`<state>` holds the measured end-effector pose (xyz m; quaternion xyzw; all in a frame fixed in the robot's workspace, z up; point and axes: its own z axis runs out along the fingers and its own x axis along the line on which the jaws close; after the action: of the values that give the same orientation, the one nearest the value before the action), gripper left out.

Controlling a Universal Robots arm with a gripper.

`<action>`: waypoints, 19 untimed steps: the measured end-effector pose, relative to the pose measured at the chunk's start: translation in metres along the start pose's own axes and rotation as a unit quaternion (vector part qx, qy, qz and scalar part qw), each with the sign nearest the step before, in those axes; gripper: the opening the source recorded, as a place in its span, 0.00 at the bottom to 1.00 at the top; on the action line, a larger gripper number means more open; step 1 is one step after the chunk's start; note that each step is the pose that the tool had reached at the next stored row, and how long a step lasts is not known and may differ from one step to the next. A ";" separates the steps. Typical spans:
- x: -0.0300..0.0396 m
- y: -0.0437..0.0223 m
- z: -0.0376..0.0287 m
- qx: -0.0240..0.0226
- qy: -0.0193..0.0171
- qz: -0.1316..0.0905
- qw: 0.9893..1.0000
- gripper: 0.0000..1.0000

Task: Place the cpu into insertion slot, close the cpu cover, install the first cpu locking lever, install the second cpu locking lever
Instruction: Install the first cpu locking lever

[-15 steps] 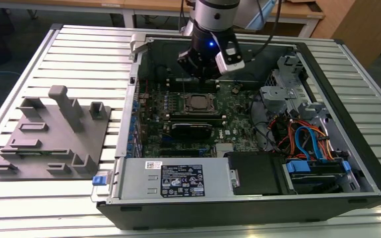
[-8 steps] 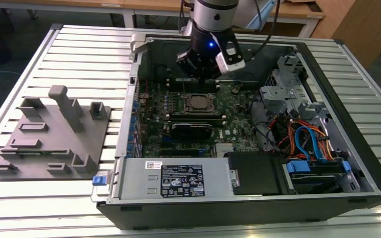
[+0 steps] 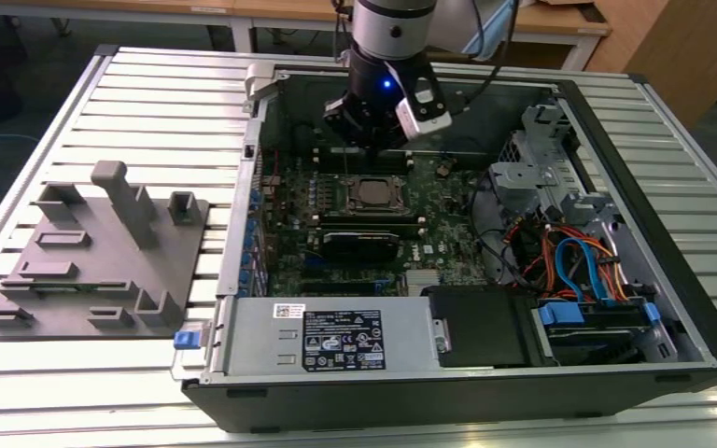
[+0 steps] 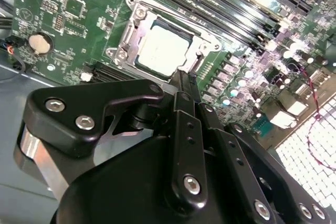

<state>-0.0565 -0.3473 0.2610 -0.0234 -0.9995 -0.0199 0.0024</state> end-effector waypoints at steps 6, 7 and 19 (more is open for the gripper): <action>0.0129 -0.0006 0.0007 0.000 -0.002 -0.001 1.000 0.11; 0.0146 -0.0007 0.0008 0.000 -0.002 -0.002 1.000 0.11; 0.0298 -0.0014 0.0022 -0.001 -0.002 -0.021 1.000 0.11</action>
<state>-0.0863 -0.3472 0.2589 -0.0028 -0.9998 -0.0207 -0.0003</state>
